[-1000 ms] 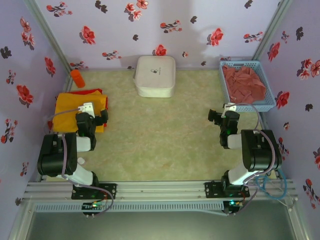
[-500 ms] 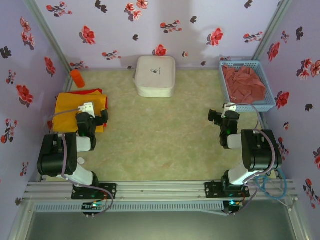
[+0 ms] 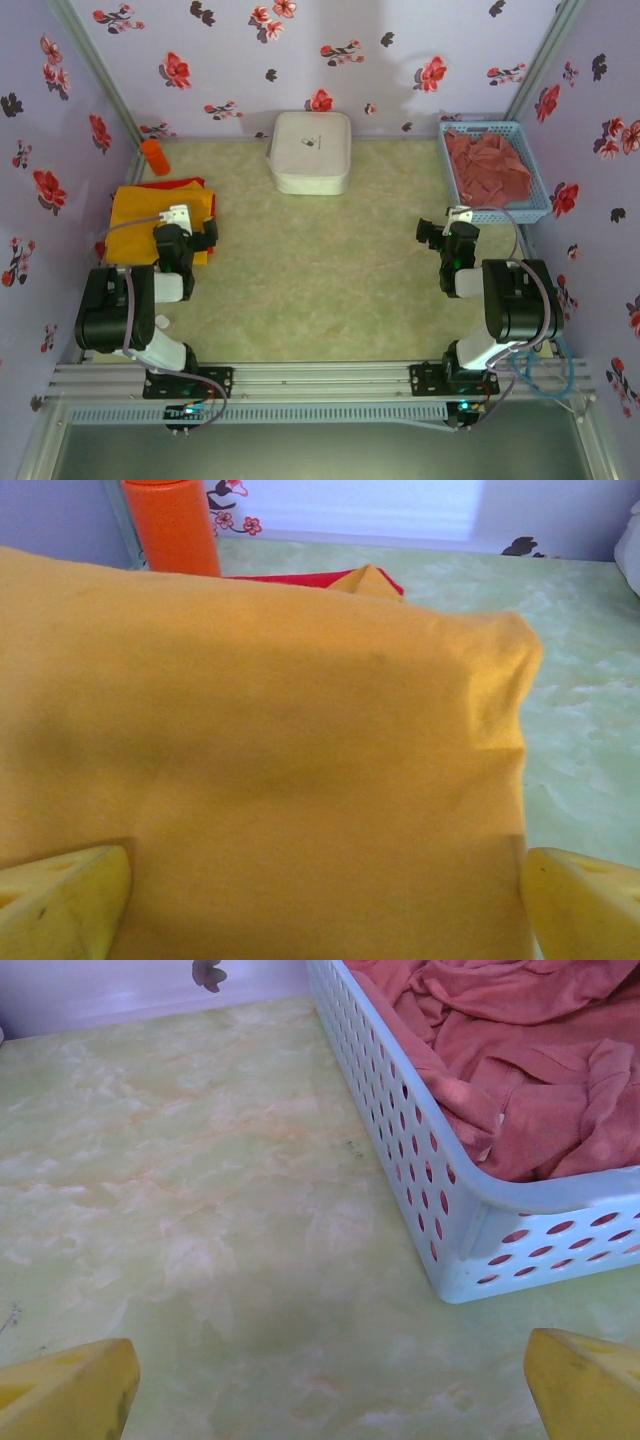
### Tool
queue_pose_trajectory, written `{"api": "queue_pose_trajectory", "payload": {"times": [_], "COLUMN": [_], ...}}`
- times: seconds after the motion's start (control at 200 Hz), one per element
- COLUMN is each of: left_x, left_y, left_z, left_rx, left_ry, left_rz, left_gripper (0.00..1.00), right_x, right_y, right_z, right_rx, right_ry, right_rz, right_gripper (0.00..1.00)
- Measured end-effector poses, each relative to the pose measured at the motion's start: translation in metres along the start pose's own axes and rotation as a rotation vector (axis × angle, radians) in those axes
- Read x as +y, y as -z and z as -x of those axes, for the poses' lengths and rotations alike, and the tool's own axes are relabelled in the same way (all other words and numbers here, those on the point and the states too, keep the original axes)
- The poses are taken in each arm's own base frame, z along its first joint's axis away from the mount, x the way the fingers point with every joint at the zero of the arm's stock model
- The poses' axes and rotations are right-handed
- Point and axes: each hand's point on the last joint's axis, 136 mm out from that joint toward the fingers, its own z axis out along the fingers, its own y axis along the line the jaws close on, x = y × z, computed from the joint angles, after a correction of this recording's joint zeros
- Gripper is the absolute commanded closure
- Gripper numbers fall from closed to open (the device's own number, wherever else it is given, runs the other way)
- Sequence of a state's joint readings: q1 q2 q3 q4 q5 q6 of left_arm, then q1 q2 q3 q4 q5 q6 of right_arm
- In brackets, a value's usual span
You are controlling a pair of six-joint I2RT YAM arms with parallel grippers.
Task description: Fold and stack the t-shirts
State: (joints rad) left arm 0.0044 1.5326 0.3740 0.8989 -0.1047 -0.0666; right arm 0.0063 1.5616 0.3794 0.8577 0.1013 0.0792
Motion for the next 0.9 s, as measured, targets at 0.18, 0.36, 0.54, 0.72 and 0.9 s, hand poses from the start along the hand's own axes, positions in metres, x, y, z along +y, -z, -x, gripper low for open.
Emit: {"api": "queue_pose_trajectory", "payload": {"times": [0.18,0.36,0.54,0.72,0.9], "left_x": [0.003,0.000,-0.003,-0.032,-0.069], "left_y": [0.001,0.004,0.007,0.013,0.035], "left_z": [0.001,0.064,0.128,0.157,0.128], "left_rx": [0.036,0.025,0.064,0.212,0.403], "left_ry": [-0.017,-0.023,0.052,0.071,0.047], "left_rz": [0.049,0.100,0.125,0.065,-0.059], "left_gripper": [0.05,0.08,0.05,0.05,0.05], "right_x": [-0.003,-0.002,-0.015,-0.028,-0.050], "right_y": [-0.001,0.011,0.015,0.014,0.002], "right_z": [0.010,0.065,0.087,0.147,0.155], "right_rx": [0.048,0.006,0.155,0.223,0.324], "right_ry": [-0.006,-0.068,-0.192,-0.278,-0.381], "right_rz": [-0.029,-0.046,-0.169,-0.287,-0.347], "right_gripper": [0.01,0.01,0.01,0.01,0.01]}}
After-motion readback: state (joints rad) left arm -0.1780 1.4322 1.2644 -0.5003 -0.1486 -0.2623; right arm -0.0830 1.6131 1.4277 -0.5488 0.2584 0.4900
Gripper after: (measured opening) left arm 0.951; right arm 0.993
